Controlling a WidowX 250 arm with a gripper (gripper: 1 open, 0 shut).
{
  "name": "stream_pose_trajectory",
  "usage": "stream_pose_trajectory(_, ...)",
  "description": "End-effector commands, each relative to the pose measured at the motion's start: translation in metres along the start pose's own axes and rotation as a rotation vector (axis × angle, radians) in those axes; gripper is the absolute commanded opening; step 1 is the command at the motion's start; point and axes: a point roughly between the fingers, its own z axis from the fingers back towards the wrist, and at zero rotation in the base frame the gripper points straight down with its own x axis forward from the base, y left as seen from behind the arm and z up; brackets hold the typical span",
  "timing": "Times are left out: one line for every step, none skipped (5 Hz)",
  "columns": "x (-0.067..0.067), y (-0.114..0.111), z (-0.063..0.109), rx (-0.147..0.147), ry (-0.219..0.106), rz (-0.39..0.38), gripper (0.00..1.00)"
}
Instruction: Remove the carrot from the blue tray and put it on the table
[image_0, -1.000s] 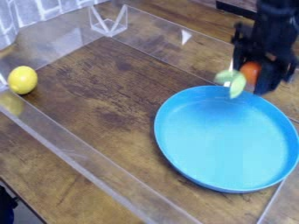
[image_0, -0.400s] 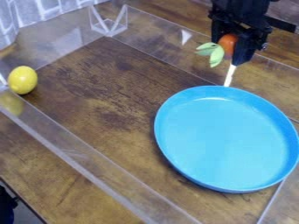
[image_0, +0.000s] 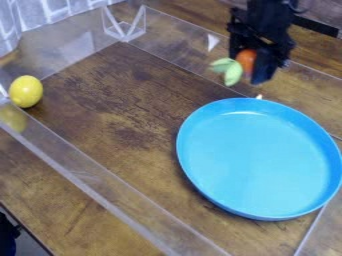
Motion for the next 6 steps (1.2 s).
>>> stream_pose_trajectory(-0.015,0.033,0.048,0.026,-0.097,-0.047,0.00)
stream_pose_trajectory(-0.029,0.048,0.058,0.023,-0.079,-0.055,0.00)
stream_pose_trajectory(-0.039,0.058,0.062,0.011,-0.053,-0.074,0.00)
stream_pose_trajectory(-0.041,0.068,0.063,0.000,-0.022,-0.099,0.00)
stream_pose_trajectory(-0.043,0.066,0.059,-0.014,0.009,-0.109,0.00)
stream_pose_trajectory(-0.043,0.064,0.056,-0.023,0.038,-0.130,0.00)
